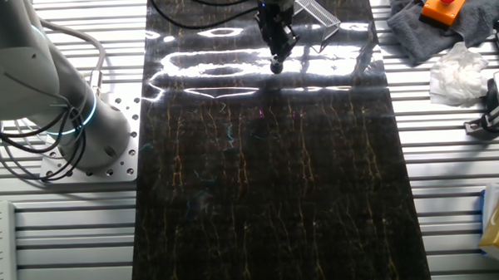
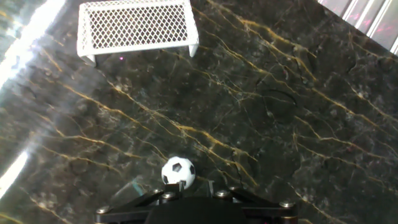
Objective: Push the soccer ball into the goal
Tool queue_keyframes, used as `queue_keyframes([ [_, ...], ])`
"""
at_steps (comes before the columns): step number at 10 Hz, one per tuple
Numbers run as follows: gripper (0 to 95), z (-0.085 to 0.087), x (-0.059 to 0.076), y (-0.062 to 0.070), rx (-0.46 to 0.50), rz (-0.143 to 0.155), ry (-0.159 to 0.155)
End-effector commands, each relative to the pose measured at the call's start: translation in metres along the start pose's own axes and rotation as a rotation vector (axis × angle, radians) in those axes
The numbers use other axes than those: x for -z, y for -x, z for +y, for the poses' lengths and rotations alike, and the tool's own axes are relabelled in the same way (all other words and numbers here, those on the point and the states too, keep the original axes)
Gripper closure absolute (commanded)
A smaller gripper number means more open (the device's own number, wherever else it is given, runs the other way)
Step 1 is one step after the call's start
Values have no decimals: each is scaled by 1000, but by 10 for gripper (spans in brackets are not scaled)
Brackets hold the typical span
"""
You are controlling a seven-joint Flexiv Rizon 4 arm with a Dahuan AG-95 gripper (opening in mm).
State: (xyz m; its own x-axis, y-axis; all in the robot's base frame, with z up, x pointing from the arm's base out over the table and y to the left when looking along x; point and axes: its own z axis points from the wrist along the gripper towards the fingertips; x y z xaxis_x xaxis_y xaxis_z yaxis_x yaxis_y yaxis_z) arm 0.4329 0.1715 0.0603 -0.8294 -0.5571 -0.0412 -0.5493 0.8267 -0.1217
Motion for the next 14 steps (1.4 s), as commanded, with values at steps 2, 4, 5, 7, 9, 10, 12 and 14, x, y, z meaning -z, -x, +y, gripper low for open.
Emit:
queue_keyframes([
  [2,760,-2,-9,1,-2,-11,-9],
  [4,760,-2,-14,2,-1,-15,-13],
  [5,760,-3,-16,3,-1,-16,-14],
  [7,760,-8,-16,14,2,-18,-14],
  [9,760,-13,-14,31,8,-17,-13],
  [10,760,-14,-12,33,12,-17,-11],
  [12,760,-13,-7,30,22,-13,-6],
  [14,760,-10,-7,24,16,-13,-2],
])
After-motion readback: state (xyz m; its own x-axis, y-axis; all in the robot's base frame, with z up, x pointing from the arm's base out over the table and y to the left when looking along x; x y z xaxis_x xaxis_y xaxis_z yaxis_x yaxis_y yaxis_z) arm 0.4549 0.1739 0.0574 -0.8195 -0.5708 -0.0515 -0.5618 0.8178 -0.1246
